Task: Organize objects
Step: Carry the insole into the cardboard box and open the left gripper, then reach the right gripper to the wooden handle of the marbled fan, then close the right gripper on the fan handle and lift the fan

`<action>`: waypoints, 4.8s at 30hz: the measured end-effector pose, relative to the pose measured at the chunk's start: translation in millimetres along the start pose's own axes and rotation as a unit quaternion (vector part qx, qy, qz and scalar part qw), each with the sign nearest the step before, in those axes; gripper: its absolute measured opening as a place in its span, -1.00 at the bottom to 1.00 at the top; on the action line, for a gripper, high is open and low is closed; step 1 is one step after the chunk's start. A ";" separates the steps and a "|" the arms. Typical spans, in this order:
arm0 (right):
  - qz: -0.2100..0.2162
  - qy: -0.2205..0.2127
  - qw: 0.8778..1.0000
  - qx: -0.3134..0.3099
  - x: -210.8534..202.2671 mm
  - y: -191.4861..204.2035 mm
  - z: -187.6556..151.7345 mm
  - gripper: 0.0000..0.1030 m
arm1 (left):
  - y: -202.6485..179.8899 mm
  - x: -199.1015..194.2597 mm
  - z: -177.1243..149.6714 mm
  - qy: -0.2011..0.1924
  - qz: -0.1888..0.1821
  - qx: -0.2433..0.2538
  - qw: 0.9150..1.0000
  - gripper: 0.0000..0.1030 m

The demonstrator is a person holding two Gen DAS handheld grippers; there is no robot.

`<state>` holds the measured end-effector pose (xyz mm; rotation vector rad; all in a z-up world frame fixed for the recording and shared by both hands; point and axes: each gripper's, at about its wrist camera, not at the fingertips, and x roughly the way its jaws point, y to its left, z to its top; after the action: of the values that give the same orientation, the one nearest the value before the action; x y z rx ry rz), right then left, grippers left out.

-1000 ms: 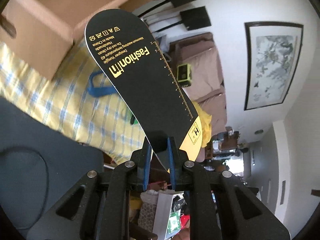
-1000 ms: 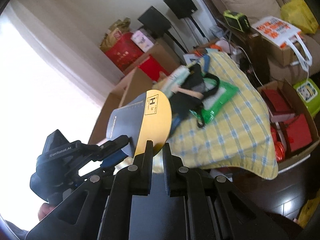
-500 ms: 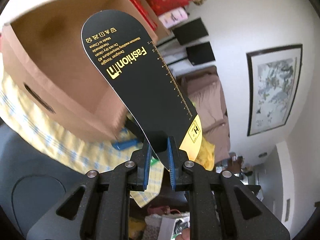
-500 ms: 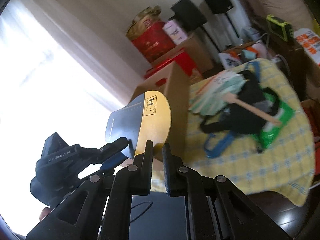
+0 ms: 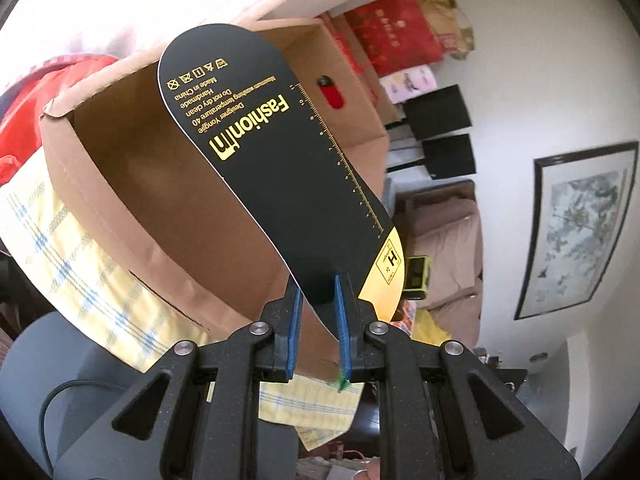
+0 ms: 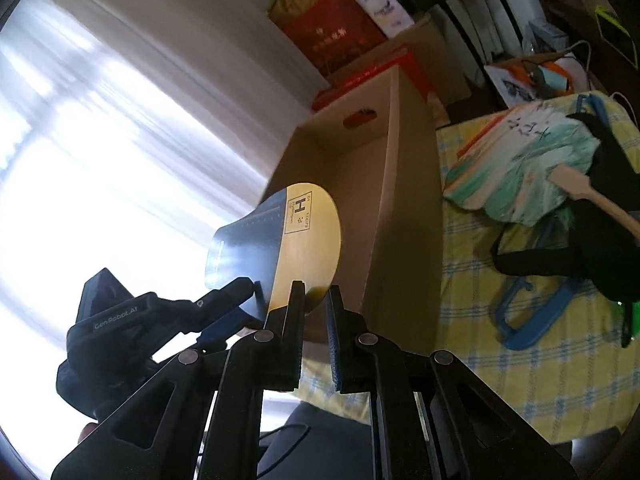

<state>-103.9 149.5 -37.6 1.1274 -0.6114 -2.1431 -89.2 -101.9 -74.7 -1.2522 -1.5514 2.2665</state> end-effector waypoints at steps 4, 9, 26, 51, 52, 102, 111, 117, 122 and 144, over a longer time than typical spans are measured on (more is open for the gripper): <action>-0.014 0.015 1.000 -0.001 16.6 -5.2 -0.5 -0.80 | 14.8 9.5 5.2 0.017 0.010 -0.009 1.000 -0.71; -0.030 0.025 0.999 -0.013 23.3 -5.1 -1.8 -0.79 | 14.6 7.3 3.6 0.016 0.013 -0.008 1.000 -0.66; -0.099 -0.007 0.994 -0.051 -4.1 5.4 3.0 -0.53 | 11.1 -17.8 -1.3 0.011 0.010 -0.011 1.000 -0.33; -0.210 -0.083 0.973 -0.036 -117.6 -41.5 -7.7 0.53 | -88.9 -0.9 -85.6 0.060 0.034 0.247 0.967 0.95; -0.213 -0.086 0.973 -0.032 -122.8 -45.2 -8.1 0.53 | -92.0 1.4 -88.2 0.064 0.033 0.252 0.965 0.95; -0.269 0.020 0.960 -0.069 -78.2 -143.5 5.2 -0.49 | -135.5 210.4 -143.1 0.247 0.081 0.244 0.934 0.39; -0.231 0.025 0.971 -0.051 -77.2 -145.7 1.9 -0.77 | -131.3 210.7 -140.2 0.257 0.077 0.240 0.933 0.13; -0.209 0.025 0.976 -0.061 -77.0 -134.0 -3.7 -0.84 | -129.4 210.6 -136.1 0.262 0.075 0.232 0.934 0.10; -0.202 0.030 0.976 -0.074 -74.1 -123.0 -6.9 -0.85 | -129.1 203.2 -134.6 0.260 0.064 0.229 0.936 -0.38; -0.171 0.011 0.978 -0.118 -77.3 -72.6 -20.4 -0.78 | -157.5 135.1 -137.5 0.181 0.044 0.321 0.928 -0.65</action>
<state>-76.1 252.7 -52.9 1.1879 -0.1511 -2.4096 -135.4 140.1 -38.8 -1.4233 -0.5614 2.1463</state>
